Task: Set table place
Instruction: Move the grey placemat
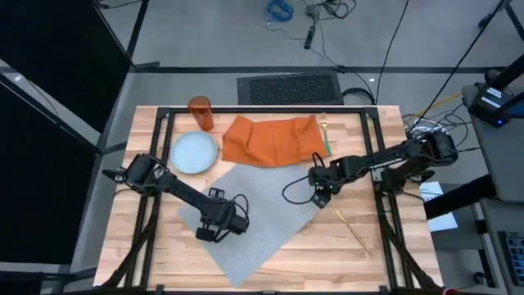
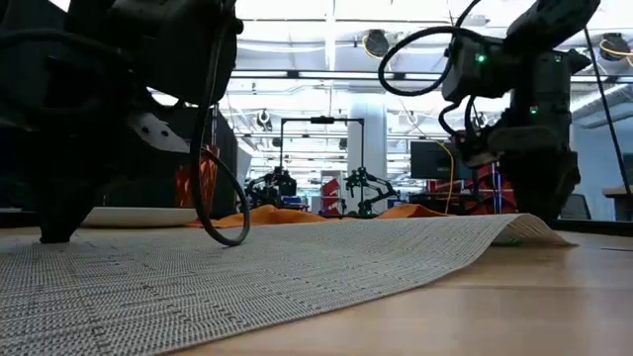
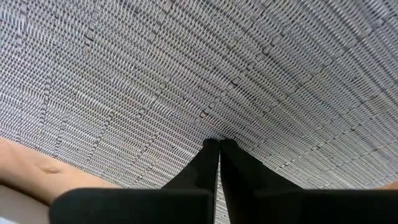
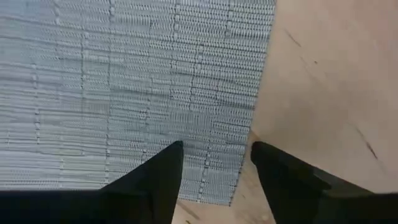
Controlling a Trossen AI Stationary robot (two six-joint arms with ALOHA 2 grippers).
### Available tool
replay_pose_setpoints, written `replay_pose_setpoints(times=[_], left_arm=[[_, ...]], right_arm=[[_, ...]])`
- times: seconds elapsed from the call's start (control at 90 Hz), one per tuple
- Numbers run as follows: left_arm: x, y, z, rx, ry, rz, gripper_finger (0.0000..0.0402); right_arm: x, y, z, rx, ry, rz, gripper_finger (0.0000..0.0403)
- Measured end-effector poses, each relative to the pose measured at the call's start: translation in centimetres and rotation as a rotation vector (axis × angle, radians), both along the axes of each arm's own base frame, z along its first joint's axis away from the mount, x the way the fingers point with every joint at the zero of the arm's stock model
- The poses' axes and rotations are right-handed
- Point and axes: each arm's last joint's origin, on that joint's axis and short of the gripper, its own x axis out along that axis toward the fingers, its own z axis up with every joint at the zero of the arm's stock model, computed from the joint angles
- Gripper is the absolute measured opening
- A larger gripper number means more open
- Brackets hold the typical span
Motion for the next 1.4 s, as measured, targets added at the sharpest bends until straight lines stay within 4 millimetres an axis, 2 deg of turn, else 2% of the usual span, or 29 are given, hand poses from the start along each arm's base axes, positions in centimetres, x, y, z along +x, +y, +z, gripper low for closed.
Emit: replay_pose_setpoints(times=[0.244, 0.411, 0.533, 0.678, 0.722, 1.133, 1.4], left_arm=[[0.0, 0.0, 0.0, 0.000, 0.000, 0.000, 0.0000], [0.0, 0.0, 0.0, -0.002, 0.000, -0.006, 0.0000], [0.0, 0.0, 0.0, -0.002, 0.001, -0.008, 0.0000], [0.0, 0.0, 0.0, -0.002, 0.001, -0.008, 0.0000], [0.0, 0.0, 0.0, -0.003, 0.000, -0.008, 0.0000], [0.0, 0.0, 0.0, -0.004, 0.001, -0.011, 0.0000], [0.0, 0.0, 0.0, -0.006, 0.003, -0.019, 0.0000]], right_arm=[[0.6, 0.5, 0.1, 0.014, -0.062, 0.001, 0.0170], [1.1, 0.7, 0.2, 0.027, -0.112, -0.004, 0.0142], [1.1, 0.7, 0.2, 0.025, -0.114, 0.008, 0.0100], [1.1, 0.7, 0.2, 0.017, -0.121, 0.052, 0.0021], [1.2, 0.7, 0.2, 0.015, -0.128, 0.065, 0.0010], [2.1, 1.5, 0.9, -0.063, -0.256, 0.097, 0.0000], [1.9, 2.5, 3.6, -0.090, -0.434, 0.112, 0.0000]])
